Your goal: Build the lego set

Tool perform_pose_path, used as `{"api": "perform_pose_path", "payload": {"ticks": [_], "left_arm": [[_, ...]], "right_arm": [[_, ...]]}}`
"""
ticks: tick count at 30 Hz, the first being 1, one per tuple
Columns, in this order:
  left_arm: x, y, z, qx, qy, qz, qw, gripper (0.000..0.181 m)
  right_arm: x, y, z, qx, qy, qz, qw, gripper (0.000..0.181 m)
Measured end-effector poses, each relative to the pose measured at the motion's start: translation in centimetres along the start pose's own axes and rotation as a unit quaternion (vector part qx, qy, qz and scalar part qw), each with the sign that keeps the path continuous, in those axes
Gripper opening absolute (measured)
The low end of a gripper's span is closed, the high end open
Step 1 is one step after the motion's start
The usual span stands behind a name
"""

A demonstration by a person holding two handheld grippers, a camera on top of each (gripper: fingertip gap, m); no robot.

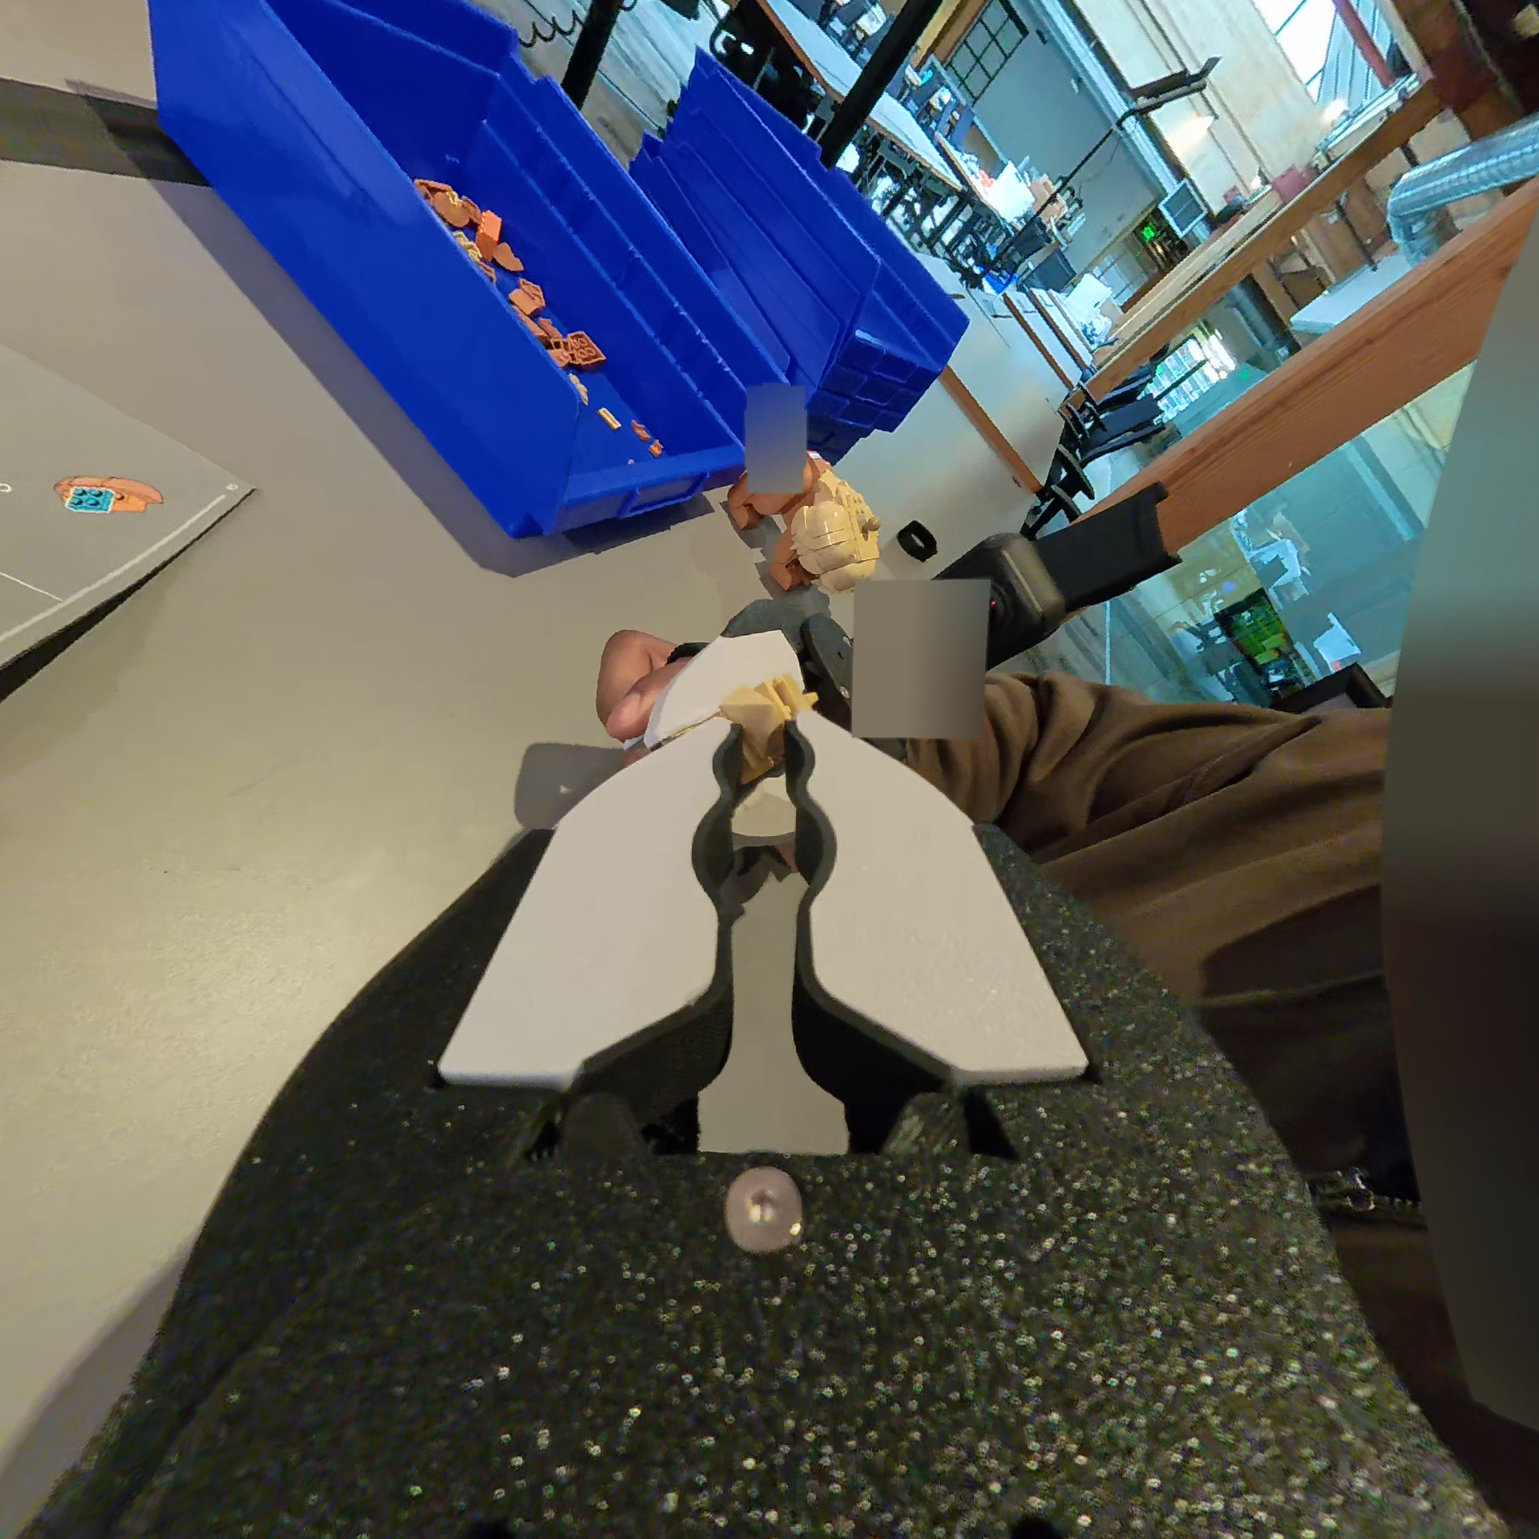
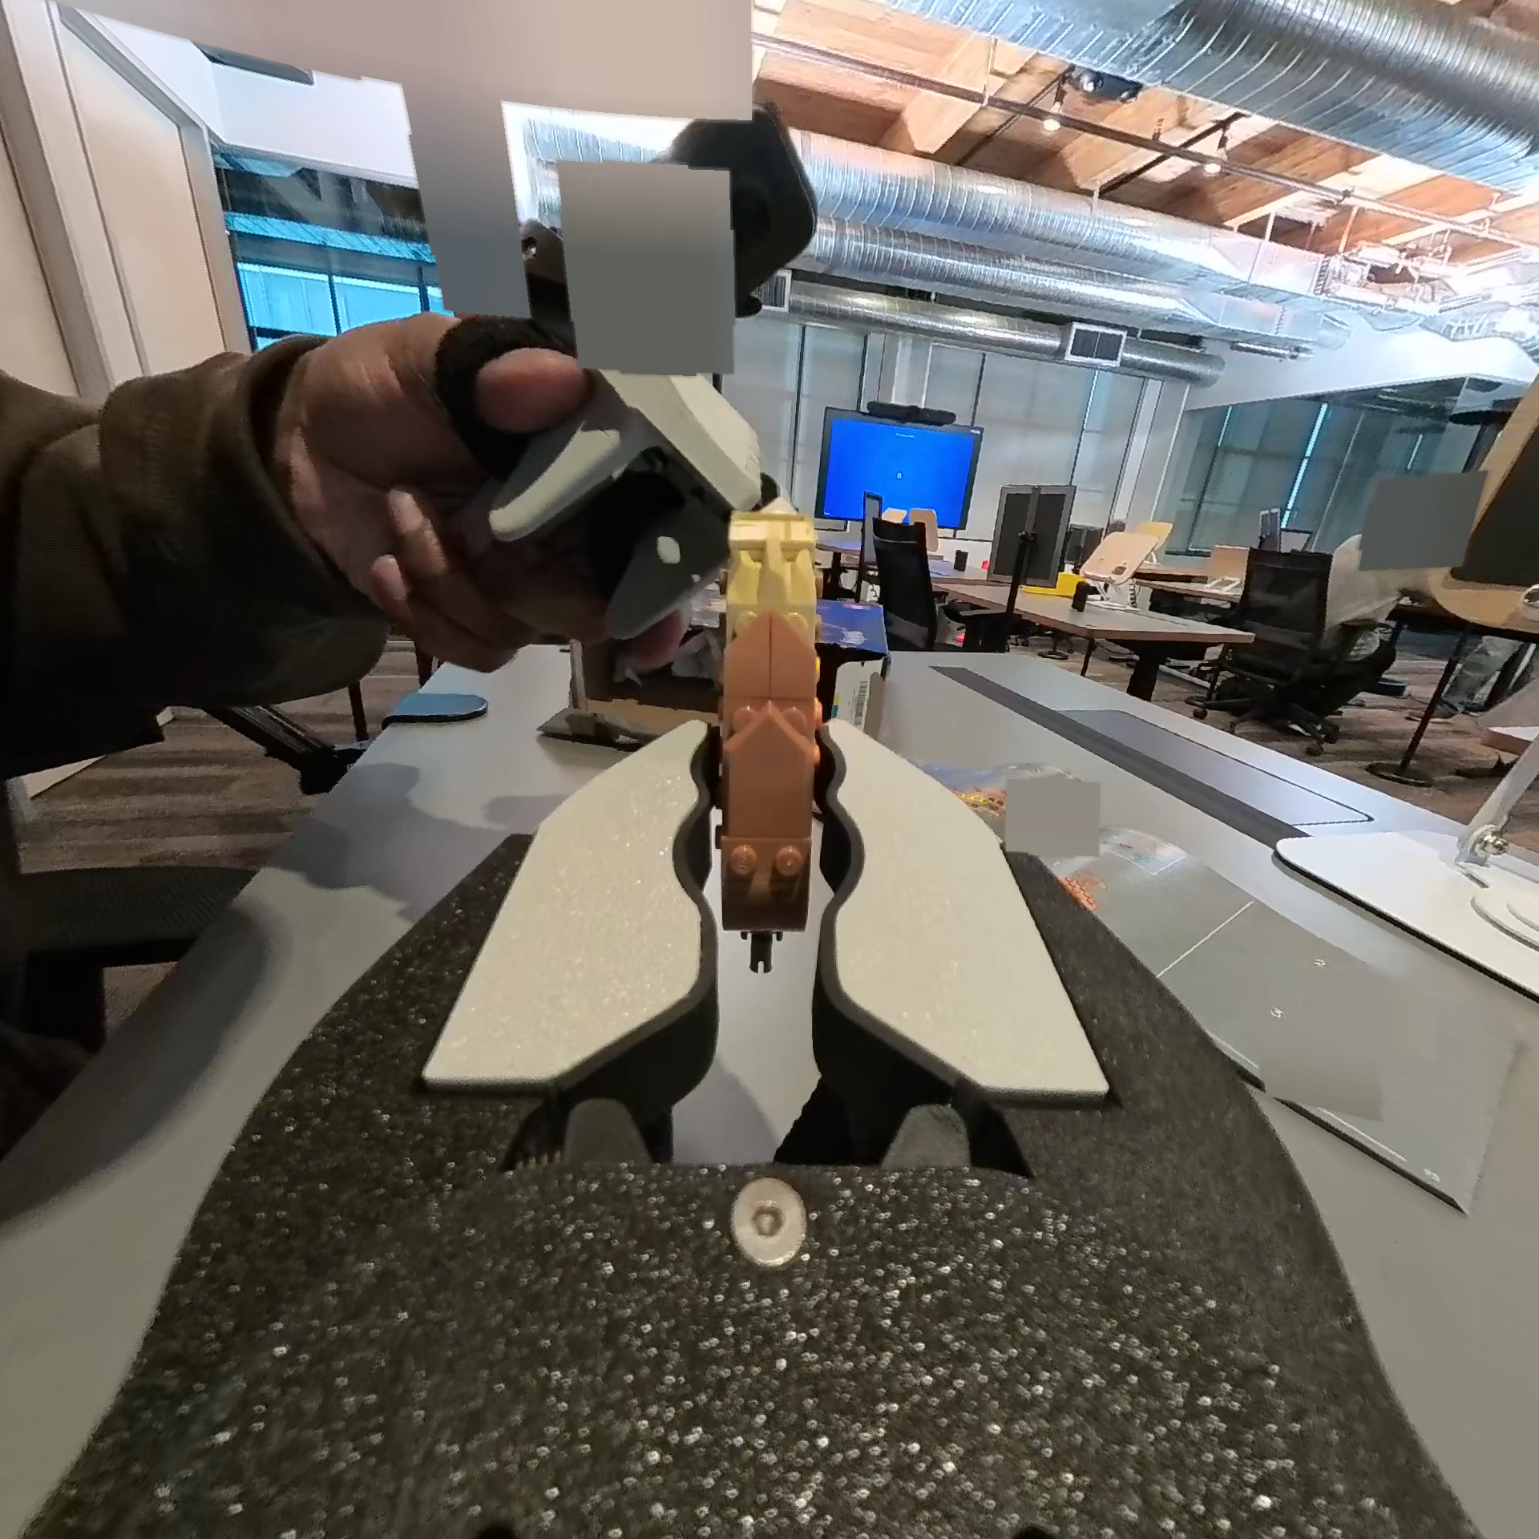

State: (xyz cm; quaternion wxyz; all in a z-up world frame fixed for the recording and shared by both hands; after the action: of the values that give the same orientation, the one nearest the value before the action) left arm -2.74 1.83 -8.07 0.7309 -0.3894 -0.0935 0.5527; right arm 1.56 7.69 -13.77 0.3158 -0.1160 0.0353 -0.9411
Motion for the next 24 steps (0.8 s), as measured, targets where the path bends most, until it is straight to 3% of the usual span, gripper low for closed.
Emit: {"api": "perform_pose_path", "payload": {"ticks": [24], "left_arm": [[0.0,-1.6,0.2,0.108,0.037,0.015,0.993,0.011]], "right_arm": [[-0.3,0.2,0.7,0.007,-0.027,0.015,0.999,0.021]]}}
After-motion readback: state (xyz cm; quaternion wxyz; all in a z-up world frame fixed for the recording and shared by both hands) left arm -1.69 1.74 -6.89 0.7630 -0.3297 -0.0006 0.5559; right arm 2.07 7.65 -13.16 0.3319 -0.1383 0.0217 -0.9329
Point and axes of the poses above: each gripper's, where its closed fingertips meet, x out along the fingers, z out of its top, y = z × x across the jaws, the point moved 4 cm from there along -x, back along the fingers, and after that the axes turned 4 degrees about -x, right-handed, at the moved point
